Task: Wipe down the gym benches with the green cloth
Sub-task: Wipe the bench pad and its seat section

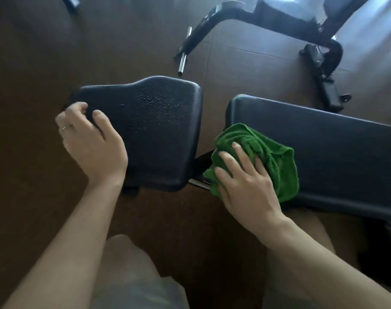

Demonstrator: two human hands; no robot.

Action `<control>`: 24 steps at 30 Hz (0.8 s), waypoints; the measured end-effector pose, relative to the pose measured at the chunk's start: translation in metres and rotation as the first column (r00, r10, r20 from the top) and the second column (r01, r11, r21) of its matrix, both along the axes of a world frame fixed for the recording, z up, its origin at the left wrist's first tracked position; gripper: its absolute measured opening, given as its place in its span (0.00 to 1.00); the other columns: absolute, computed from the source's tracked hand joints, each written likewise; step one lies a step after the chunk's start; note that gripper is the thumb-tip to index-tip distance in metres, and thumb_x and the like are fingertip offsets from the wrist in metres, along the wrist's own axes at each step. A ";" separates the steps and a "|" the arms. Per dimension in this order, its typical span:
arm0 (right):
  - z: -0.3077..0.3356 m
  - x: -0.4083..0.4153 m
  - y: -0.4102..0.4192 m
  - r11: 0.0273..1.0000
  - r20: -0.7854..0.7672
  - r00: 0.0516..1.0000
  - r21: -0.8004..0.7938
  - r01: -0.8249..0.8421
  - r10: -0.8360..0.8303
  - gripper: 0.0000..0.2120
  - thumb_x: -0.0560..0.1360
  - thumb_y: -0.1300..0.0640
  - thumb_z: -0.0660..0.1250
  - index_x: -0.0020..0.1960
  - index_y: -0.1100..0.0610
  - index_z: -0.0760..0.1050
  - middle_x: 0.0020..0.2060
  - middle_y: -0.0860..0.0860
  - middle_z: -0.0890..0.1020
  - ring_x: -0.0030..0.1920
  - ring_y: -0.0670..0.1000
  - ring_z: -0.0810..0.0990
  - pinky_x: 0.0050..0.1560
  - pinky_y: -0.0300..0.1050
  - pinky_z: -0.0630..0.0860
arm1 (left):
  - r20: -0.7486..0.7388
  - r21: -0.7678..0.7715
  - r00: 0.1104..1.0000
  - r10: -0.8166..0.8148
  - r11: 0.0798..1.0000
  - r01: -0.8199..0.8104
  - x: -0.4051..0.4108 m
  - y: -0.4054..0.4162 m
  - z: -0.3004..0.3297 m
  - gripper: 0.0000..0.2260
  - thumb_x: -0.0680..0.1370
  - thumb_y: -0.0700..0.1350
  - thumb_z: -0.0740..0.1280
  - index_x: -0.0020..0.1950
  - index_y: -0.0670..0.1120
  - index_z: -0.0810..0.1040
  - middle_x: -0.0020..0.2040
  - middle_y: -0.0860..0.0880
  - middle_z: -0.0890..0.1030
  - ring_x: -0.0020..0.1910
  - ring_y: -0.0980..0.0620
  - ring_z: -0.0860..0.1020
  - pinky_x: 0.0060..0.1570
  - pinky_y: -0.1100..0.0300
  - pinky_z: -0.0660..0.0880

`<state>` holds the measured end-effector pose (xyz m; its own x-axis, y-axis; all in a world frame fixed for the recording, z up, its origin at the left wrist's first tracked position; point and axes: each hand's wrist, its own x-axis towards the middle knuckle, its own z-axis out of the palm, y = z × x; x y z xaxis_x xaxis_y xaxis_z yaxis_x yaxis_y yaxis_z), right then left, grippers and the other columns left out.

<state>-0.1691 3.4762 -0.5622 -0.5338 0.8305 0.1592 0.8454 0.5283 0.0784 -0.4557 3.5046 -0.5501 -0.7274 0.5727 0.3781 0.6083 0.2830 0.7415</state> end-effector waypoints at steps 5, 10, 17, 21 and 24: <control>-0.007 -0.020 0.028 0.996 -0.016 0.999 0.074 0.052 -0.051 0.09 0.76 0.58 0.72 0.55 0.60 0.84 0.61 0.55 0.83 0.76 0.59 0.71 0.70 0.64 0.71 | -0.138 -0.029 0.990 0.022 0.999 -0.026 0.008 0.006 -0.006 0.18 0.85 0.50 0.55 0.65 0.39 0.74 0.65 0.39 0.74 0.59 0.38 0.74 0.59 0.47 0.68; -0.006 -0.024 0.035 0.997 -0.209 0.977 0.058 0.056 -0.043 0.10 0.82 0.58 0.62 0.50 0.59 0.82 0.55 0.52 0.84 0.73 0.56 0.74 0.70 0.60 0.71 | -0.184 -0.047 0.983 -0.011 0.999 0.002 0.008 0.007 -0.006 0.17 0.85 0.49 0.55 0.65 0.38 0.74 0.64 0.38 0.75 0.58 0.38 0.75 0.59 0.45 0.69; 0.055 -0.057 0.095 0.802 -0.763 -0.273 -0.595 -0.059 -0.586 0.10 0.85 0.55 0.63 0.50 0.55 0.81 0.38 0.52 0.83 0.35 0.52 0.80 0.35 0.48 0.79 | -0.184 -0.024 0.982 -0.033 0.999 0.029 0.009 0.006 -0.008 0.17 0.85 0.48 0.56 0.65 0.38 0.74 0.64 0.37 0.75 0.60 0.36 0.75 0.61 0.42 0.69; 0.061 -0.112 0.115 0.777 -0.722 -0.291 -0.562 -0.283 -0.628 0.12 0.82 0.46 0.61 0.48 0.49 0.81 0.45 0.50 0.83 0.47 0.52 0.79 0.51 0.49 0.75 | -0.147 -0.026 0.989 -0.026 0.999 0.022 0.011 0.005 -0.006 0.15 0.85 0.47 0.56 0.65 0.39 0.74 0.63 0.39 0.76 0.59 0.38 0.75 0.62 0.42 0.69; 0.038 -0.147 0.107 0.833 -0.647 0.729 -0.515 -0.201 -0.224 0.23 0.80 0.37 0.52 0.68 0.41 0.77 0.73 0.44 0.74 0.76 0.49 0.66 0.76 0.54 0.58 | -0.122 -0.030 0.992 -0.019 0.999 0.015 0.009 0.005 -0.007 0.15 0.85 0.47 0.56 0.65 0.40 0.74 0.63 0.39 0.76 0.59 0.38 0.75 0.62 0.42 0.69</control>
<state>-0.3158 3.5830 -0.5243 -0.4521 0.8919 0.0070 0.5610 0.2905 -0.7752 -0.4470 3.5092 -0.5566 -0.6670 0.5965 0.4465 0.6986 0.2924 0.6531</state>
